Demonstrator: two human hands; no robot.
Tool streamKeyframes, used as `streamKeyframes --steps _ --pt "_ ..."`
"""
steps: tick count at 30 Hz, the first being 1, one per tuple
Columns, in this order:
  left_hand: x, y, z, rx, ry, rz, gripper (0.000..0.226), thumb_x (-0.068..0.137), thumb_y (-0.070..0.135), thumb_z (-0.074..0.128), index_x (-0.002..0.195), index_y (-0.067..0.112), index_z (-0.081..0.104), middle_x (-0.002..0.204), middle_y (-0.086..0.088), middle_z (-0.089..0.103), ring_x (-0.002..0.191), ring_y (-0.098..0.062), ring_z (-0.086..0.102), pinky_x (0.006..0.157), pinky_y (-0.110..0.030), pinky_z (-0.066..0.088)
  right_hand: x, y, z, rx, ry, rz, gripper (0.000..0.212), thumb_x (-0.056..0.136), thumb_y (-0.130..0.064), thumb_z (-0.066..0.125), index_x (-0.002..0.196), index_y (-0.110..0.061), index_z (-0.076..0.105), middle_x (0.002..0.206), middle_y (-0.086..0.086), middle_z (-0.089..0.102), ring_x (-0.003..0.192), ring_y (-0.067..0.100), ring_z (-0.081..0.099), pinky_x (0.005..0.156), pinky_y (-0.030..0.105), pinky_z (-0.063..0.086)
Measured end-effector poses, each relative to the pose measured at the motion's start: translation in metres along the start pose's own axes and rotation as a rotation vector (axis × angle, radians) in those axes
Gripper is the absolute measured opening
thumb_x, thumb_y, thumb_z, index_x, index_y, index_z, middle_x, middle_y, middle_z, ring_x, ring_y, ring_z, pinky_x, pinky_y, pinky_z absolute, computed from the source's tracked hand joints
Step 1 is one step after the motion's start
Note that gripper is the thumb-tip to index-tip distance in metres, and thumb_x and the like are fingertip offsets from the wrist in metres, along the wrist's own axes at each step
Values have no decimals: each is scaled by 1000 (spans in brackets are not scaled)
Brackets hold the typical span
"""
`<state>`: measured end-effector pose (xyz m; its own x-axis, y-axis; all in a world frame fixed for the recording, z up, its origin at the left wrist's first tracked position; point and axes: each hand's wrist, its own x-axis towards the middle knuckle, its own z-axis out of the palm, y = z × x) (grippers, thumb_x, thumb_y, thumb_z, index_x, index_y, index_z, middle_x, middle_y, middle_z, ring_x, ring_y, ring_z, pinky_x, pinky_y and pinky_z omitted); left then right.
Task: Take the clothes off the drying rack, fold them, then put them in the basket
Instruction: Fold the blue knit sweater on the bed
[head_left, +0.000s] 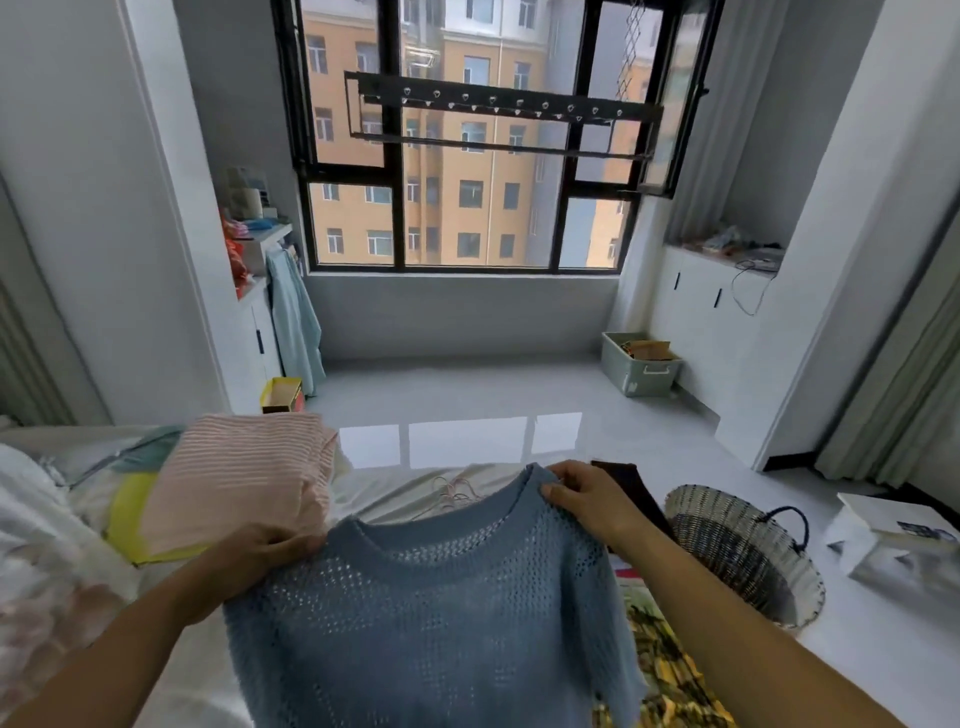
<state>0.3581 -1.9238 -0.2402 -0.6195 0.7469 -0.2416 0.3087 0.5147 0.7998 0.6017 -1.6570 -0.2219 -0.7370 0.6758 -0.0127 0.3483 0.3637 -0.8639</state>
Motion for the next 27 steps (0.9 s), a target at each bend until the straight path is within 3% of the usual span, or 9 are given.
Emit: streamKeyframes --steps 4,8,11,14,16,20,23,25,27 --pt "28 -36 -56 9 135 51 27 85 22 66 63 8 62 62 -2 56 64 -15 47 59 -27 34 40 -29 52 -45 19 -10 13 92 -18 58 104 -12 60 99 4 63 90 16 57 73 23 45" --pt "50 -58 -111 45 310 157 29 88 17 62 63 6 54 60 -5 48 59 -16 41 51 -17 31 77 -63 94 -92 36 -84 21 93 -16 57 110 -5 62 101 6 61 91 17 55 77 24 38" --pt "64 -69 -147 3 420 196 27 92 20 57 74 -1 55 65 -9 47 60 -17 38 51 -18 31 97 -92 118 -56 60 -159 19 92 -12 58 108 -5 63 99 6 62 89 17 56 78 25 40" --pt "69 -77 -177 -107 498 219 25 93 25 55 75 7 51 66 -9 44 62 -17 37 55 -27 30 109 -121 135 5 64 -232 14 91 -12 59 105 -12 62 96 5 64 85 15 57 79 27 43" --pt "65 -85 -189 -95 515 253 25 92 25 56 72 13 50 64 -3 47 59 -11 39 55 -22 34 110 -130 143 31 62 -268 14 91 -13 59 104 -14 61 91 0 64 80 9 57 74 19 46" --pt "53 -123 -184 -10 444 240 18 90 16 60 74 8 59 55 17 56 53 2 47 51 -7 35 97 -107 171 59 -17 -231 11 90 -8 58 100 -14 61 85 -7 63 73 -1 56 64 5 44" --pt "46 -170 -156 -24 275 142 17 87 13 65 72 5 64 55 11 57 53 0 48 51 -8 36 86 -54 205 -21 -126 -131 13 88 -1 56 94 -11 62 83 0 63 67 -2 56 62 7 42" --pt "38 -204 -129 -20 153 68 19 78 30 69 61 22 67 55 8 57 54 -2 49 52 -11 37 73 -13 228 -80 -206 -58 13 87 4 54 94 -4 63 84 12 64 71 11 57 60 12 40" --pt "32 -245 -94 48 35 -28 25 70 45 65 53 27 62 49 10 52 49 -2 45 51 -15 34 57 35 258 -141 -304 24 11 87 2 54 93 -2 63 87 19 64 73 21 55 59 15 40"
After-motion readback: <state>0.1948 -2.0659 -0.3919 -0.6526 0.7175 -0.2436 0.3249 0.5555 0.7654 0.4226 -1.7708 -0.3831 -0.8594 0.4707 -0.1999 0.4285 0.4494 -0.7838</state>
